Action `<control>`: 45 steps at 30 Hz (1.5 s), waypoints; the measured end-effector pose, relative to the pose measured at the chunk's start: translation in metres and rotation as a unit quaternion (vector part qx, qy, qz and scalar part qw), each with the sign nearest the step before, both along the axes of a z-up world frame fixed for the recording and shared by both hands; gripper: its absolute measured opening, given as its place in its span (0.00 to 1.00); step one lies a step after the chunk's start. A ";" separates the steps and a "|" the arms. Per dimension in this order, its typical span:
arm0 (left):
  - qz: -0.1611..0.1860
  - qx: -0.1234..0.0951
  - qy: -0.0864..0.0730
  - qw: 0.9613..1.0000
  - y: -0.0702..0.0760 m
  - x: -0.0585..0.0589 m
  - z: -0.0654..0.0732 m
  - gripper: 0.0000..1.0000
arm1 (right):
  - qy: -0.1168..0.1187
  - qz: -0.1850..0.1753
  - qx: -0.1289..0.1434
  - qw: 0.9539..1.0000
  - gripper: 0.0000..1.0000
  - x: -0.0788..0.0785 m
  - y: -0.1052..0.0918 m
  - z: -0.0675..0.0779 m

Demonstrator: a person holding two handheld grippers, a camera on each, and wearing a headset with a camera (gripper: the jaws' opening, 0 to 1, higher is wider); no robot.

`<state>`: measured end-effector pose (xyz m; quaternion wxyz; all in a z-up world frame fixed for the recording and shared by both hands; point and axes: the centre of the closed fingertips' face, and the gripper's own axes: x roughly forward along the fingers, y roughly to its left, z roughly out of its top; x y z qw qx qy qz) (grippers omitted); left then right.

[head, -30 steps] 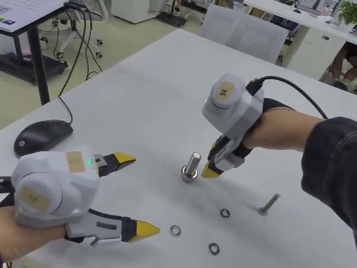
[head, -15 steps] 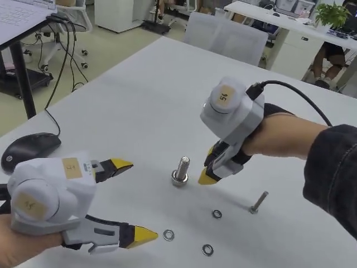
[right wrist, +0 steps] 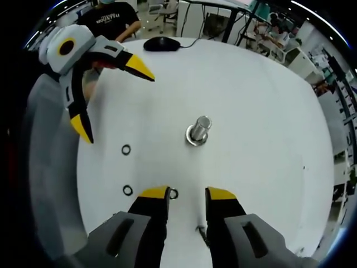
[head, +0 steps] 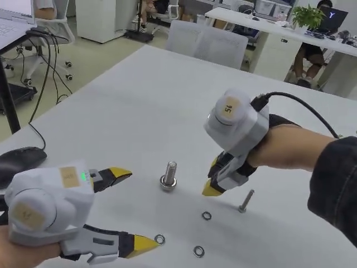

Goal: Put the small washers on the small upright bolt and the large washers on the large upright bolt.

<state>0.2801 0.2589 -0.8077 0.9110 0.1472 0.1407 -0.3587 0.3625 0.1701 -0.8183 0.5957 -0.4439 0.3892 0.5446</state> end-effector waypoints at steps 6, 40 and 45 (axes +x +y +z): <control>-0.006 0.001 -0.002 1.000 -0.003 -0.001 0.002 0.77 | 0.003 -0.008 -0.002 1.000 0.26 -0.005 -0.009 -0.002; -0.010 -0.006 0.020 1.000 -0.007 -0.007 -0.008 0.77 | 0.037 -0.009 -0.022 0.999 0.25 -0.019 -0.017 -0.042; -0.012 -0.007 0.024 1.000 -0.008 -0.008 -0.010 0.76 | 0.036 -0.007 -0.026 0.999 0.24 -0.017 -0.019 -0.044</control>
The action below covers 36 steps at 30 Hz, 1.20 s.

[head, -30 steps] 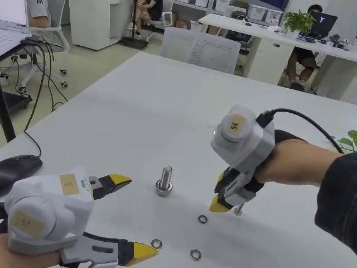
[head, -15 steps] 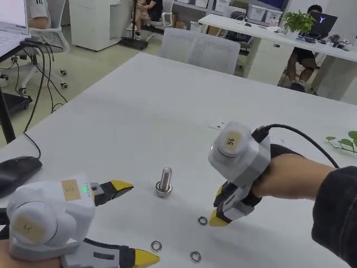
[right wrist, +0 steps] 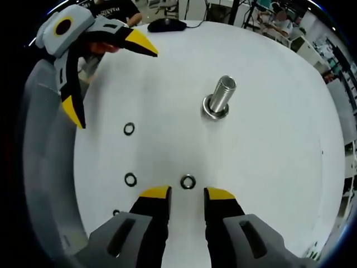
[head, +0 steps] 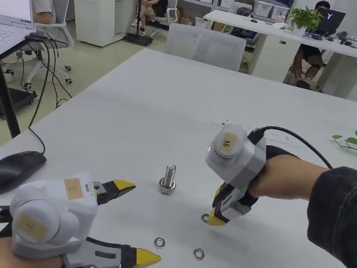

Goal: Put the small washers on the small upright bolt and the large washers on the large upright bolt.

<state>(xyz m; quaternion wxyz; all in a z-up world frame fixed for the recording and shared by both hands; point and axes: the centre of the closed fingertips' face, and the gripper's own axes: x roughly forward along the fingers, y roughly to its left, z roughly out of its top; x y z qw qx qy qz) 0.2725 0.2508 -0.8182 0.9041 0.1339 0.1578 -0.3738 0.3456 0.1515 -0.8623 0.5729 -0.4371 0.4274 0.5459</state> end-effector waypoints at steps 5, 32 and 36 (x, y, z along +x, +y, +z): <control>-0.003 0.001 0.004 1.000 -0.002 -0.001 -0.002 0.76 | 0.003 0.005 -0.001 1.000 0.24 0.000 0.002 -0.005; 0.004 -0.003 0.006 1.000 0.000 0.001 -0.004 0.75 | 0.011 0.017 -0.011 1.000 0.18 0.002 0.004 -0.016; 0.006 -0.004 0.005 1.000 0.000 0.001 -0.004 0.75 | 0.009 0.019 -0.010 1.000 0.17 0.004 0.004 -0.016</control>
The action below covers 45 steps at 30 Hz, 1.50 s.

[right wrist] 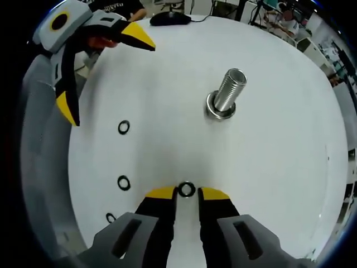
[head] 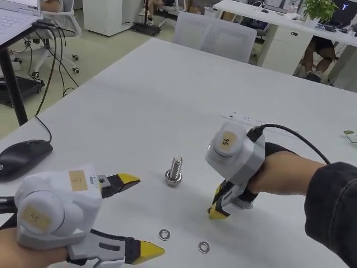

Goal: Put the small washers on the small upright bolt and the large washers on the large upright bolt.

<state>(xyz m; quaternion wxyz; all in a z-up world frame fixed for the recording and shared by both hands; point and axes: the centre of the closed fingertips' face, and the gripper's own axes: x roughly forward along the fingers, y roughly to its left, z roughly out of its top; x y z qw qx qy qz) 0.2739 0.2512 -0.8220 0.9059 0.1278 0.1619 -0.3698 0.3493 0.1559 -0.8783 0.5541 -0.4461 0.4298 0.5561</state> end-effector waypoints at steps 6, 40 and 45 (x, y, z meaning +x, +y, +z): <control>-0.002 0.002 0.001 1.000 0.000 0.001 -0.001 0.75 | -0.006 0.012 -0.007 1.000 0.15 -0.002 0.000 0.000; -0.026 0.010 0.002 1.000 -0.009 0.000 0.000 0.75 | -0.009 0.001 -0.003 1.000 0.13 -0.002 -0.004 0.016; -0.029 0.009 0.003 1.000 -0.010 -0.002 0.000 0.75 | -0.015 -0.002 0.000 1.000 0.13 -0.004 -0.008 0.026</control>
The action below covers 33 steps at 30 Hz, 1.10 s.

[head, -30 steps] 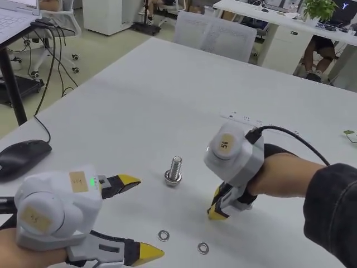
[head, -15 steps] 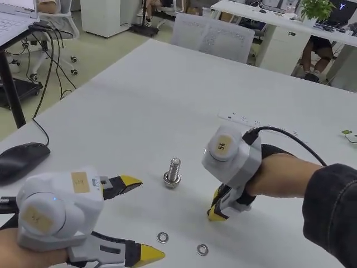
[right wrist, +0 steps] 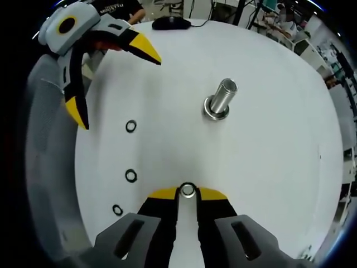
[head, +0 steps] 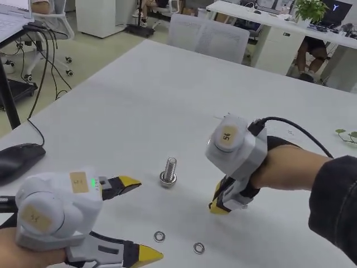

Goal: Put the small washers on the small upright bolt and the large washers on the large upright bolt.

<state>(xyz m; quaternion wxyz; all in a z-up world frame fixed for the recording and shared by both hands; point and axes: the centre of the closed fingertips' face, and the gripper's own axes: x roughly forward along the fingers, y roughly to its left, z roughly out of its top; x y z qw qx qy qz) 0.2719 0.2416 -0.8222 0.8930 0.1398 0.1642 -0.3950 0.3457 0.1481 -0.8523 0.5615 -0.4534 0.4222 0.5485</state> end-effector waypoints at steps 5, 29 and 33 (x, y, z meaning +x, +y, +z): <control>-0.003 0.000 -0.001 1.000 -0.001 -0.001 0.000 0.75 | -0.007 -0.003 0.006 1.000 0.13 -0.001 -0.003 0.011; -0.024 0.003 0.001 1.000 -0.012 -0.001 0.002 0.74 | -0.033 -0.024 0.015 0.999 0.13 0.010 -0.033 0.052; -0.023 0.003 0.001 1.000 -0.012 0.000 0.001 0.74 | -0.037 -0.031 0.016 0.999 0.13 0.013 -0.038 0.056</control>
